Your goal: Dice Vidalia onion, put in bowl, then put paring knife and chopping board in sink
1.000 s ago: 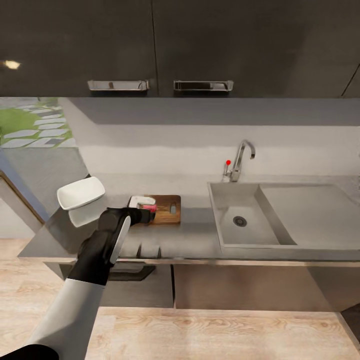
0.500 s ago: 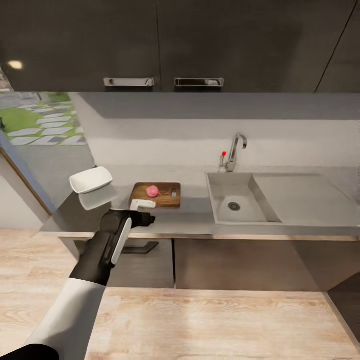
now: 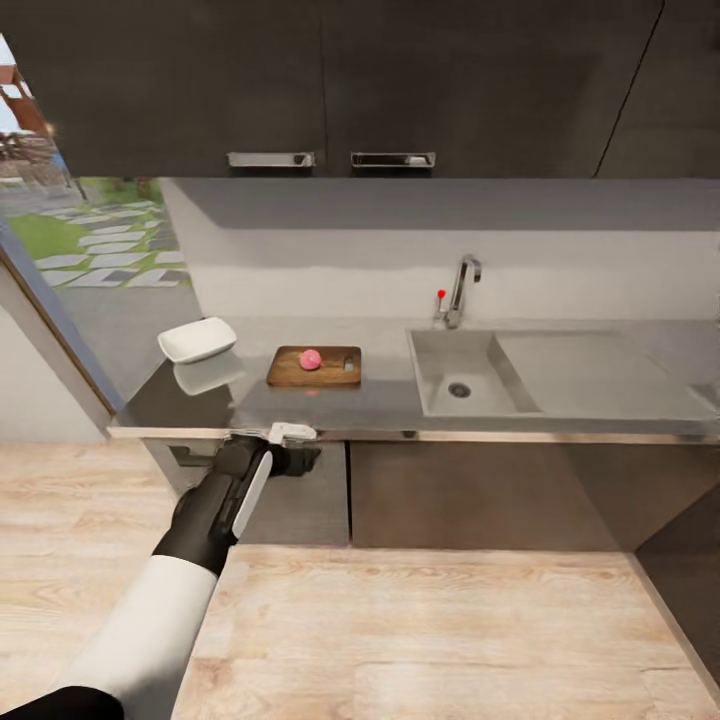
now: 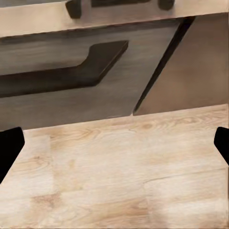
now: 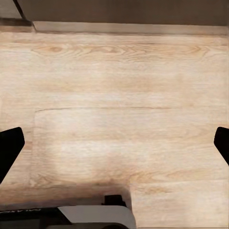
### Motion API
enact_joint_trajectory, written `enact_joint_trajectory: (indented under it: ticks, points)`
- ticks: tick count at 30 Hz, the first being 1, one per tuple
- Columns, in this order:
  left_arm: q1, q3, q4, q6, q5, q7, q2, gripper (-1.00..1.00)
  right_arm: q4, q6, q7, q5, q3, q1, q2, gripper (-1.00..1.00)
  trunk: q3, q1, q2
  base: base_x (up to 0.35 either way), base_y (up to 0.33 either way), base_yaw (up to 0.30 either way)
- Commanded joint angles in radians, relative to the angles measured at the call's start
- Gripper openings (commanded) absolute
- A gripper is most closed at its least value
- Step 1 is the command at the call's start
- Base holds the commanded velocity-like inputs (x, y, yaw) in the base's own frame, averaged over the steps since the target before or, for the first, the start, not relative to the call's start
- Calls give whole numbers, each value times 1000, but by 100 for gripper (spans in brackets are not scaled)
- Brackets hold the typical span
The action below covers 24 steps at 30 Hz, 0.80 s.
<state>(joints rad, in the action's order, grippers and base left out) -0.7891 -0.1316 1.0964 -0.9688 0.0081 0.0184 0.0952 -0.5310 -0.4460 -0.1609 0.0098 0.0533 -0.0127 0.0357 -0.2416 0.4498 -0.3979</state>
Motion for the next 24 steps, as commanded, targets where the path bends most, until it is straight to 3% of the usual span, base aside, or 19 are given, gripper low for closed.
enact_joint_trajectory:
  ticks: [1, 7, 15, 16, 17, 18, 21, 23, 24]
  points:
    - [-1, -1, -13, 1, 1, 2, 1, 100, 0, -2, -9, 1, 5, -1, 0, 100, -2, 0, -2, -154, 0, 0]
    - [-1, -4, -212, 170, 1, 2, 19, 100, 0, -1, -9, 1, 5, -1, 0, 100, -2, 0, -2, -42, 0, 0]
    - [-1, -5, -547, 406, 1, 0, 37, 100, 0, -1, -9, 1, 4, 0, 0, 100, -2, 0, -2, -2, 0, 0]
    - [-1, -5, -605, 461, 1, 0, 38, 100, 0, 0, -9, 1, 4, 0, 0, 100, -2, 0, -2, 0, 0, 0]
    - [-1, -5, -770, 599, 1, -1, 41, 100, 1, 0, -9, 1, 4, 0, 0, 100, -2, 0, -2, 0, 0, 0]
    - [-1, -5, -842, 653, 1, -2, 42, 100, 1, 0, -10, 1, 3, -1, 0, 100, -2, 0, -2, 0, 0, 0]
    - [-1, -5, -978, 766, 1, -2, 42, 100, 2, 1, -11, 1, 3, 0, 0, 100, -2, 0, -2, 0, 0, 0]
    - [0, -3, -1120, 880, 2, -3, 40, 100, 16, 0, -11, 1, 1, 0, 0, 100, -2, 0, -2, 0, 0, 0]
    - [1, -3, -1130, 890, 2, -4, 38, 100, 20, 0, -11, 1, 1, 0, 0, 100, -2, 0, -2, 0, 0, 0]
